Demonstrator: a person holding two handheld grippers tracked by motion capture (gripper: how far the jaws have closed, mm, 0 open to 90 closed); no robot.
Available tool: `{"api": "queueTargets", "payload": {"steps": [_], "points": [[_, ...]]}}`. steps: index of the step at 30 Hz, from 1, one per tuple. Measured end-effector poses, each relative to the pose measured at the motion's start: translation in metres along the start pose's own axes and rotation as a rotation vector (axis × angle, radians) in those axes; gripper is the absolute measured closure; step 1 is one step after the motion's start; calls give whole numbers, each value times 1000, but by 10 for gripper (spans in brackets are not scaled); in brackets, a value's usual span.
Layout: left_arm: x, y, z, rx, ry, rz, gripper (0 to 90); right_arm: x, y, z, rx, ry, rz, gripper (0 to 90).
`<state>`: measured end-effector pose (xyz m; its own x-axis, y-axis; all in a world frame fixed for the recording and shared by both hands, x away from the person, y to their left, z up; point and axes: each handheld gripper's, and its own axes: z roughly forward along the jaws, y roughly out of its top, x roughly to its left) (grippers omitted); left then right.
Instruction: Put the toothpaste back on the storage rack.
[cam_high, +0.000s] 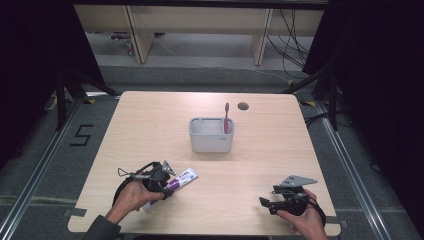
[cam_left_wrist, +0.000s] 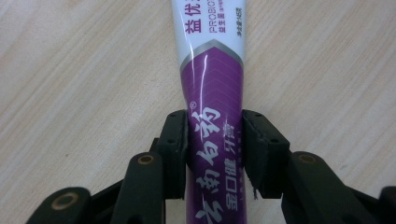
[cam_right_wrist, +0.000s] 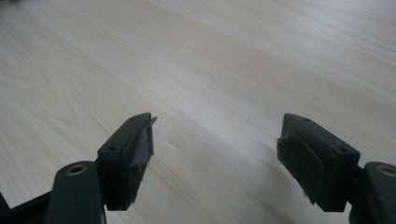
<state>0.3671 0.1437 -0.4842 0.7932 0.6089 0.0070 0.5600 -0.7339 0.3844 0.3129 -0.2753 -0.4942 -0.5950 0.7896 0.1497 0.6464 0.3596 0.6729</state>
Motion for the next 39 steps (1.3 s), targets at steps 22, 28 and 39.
{"api": "queueTargets", "payload": {"steps": [22,28,39], "points": [[-5,15,3,80,31,116,677,1,0,0,21,12,7,278],[-6,15,1,93,50,170,703,-1,-1,0,33,-6,-12,281],[6,9,-26,-84,56,103,711,-2,-1,0,11,4,-2,282]]}}
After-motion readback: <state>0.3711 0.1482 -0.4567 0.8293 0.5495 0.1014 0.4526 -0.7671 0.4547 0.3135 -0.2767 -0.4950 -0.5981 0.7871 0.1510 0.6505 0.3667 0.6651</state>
